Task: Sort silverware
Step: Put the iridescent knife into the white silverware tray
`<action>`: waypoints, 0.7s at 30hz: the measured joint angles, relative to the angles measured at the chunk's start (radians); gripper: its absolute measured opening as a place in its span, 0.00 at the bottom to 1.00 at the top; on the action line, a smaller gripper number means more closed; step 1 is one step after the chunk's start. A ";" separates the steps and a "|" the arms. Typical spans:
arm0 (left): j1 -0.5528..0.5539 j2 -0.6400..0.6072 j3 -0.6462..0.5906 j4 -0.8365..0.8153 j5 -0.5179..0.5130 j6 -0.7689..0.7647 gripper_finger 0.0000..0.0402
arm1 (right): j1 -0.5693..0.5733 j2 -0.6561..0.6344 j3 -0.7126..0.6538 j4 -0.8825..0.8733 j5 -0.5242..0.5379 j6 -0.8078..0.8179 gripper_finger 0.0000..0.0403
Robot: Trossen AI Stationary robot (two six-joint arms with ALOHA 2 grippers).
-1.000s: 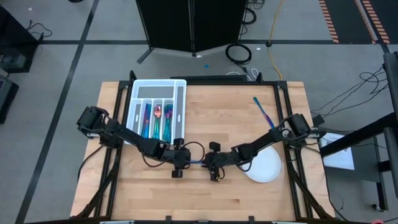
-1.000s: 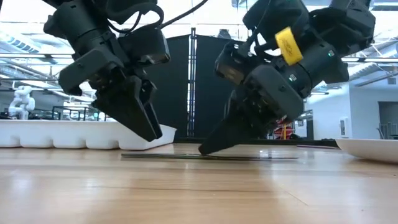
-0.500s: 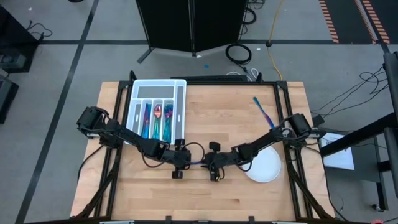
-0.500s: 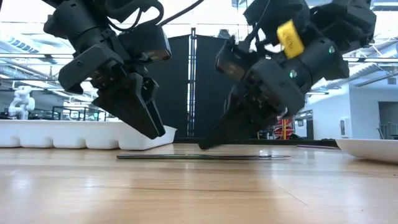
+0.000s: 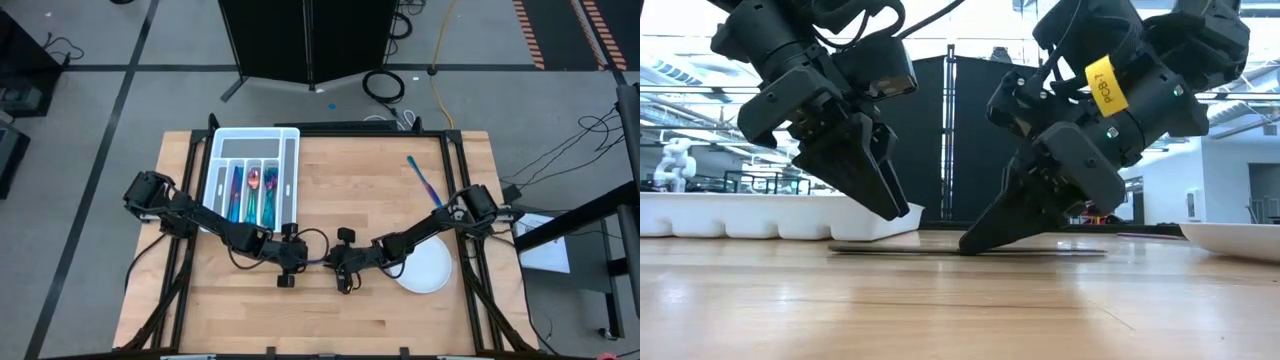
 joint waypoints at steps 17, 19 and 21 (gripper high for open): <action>-0.023 0.092 0.000 0.055 0.009 -0.002 0.45 | 0.000 0.009 0.003 -0.031 0.000 0.001 0.10; -0.023 0.092 0.000 0.055 0.008 -0.002 0.45 | 0.000 0.009 0.003 -0.031 0.000 0.001 0.08; -0.022 0.092 0.000 0.055 0.008 -0.002 0.45 | 0.000 0.009 0.003 -0.032 0.000 0.003 0.07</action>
